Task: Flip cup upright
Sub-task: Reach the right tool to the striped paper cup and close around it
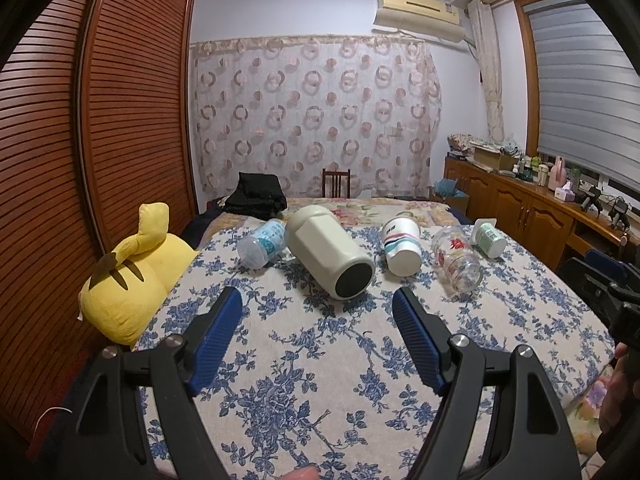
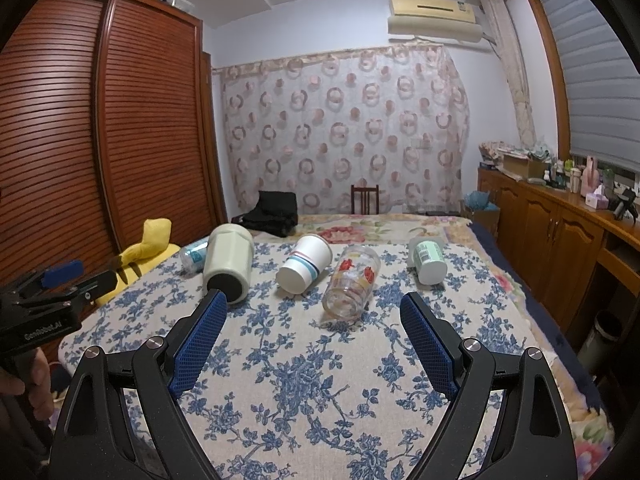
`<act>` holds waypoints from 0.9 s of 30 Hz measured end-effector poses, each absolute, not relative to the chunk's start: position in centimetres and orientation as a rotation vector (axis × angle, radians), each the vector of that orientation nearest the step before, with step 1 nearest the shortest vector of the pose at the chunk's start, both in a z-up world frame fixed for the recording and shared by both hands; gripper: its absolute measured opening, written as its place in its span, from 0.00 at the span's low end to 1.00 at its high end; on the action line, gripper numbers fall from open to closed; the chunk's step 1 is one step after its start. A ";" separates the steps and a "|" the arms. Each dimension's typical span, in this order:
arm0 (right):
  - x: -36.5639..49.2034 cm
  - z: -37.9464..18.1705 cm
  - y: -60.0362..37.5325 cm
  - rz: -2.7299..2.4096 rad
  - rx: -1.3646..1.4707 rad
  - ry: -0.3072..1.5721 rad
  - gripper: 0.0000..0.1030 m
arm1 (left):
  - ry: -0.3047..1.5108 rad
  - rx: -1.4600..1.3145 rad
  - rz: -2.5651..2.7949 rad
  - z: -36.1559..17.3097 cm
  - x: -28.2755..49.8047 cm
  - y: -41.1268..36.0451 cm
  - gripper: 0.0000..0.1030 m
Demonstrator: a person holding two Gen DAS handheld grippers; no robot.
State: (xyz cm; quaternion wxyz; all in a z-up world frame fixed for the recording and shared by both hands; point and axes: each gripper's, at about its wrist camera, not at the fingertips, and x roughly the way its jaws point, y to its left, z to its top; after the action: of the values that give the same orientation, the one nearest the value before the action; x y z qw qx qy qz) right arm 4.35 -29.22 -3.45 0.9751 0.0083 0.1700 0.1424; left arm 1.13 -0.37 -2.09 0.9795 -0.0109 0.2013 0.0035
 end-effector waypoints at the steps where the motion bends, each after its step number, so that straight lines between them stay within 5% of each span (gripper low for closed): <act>1: 4.4 -3.6 -29.3 0.289 0.015 0.349 0.88 | 0.416 -0.018 0.006 -2.4 1.4 -0.3 0.76; 27: 19.1 -4.4 -24.3 0.433 -0.061 0.617 0.86 | 0.597 -0.008 -0.128 -2.9 10.7 4.0 0.76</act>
State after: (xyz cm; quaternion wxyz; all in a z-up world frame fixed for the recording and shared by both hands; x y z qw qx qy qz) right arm 19.10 -24.34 -4.41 0.9294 -0.0299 0.3010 0.2115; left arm 10.73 3.99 -2.86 0.9538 -0.0041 0.2937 -0.0631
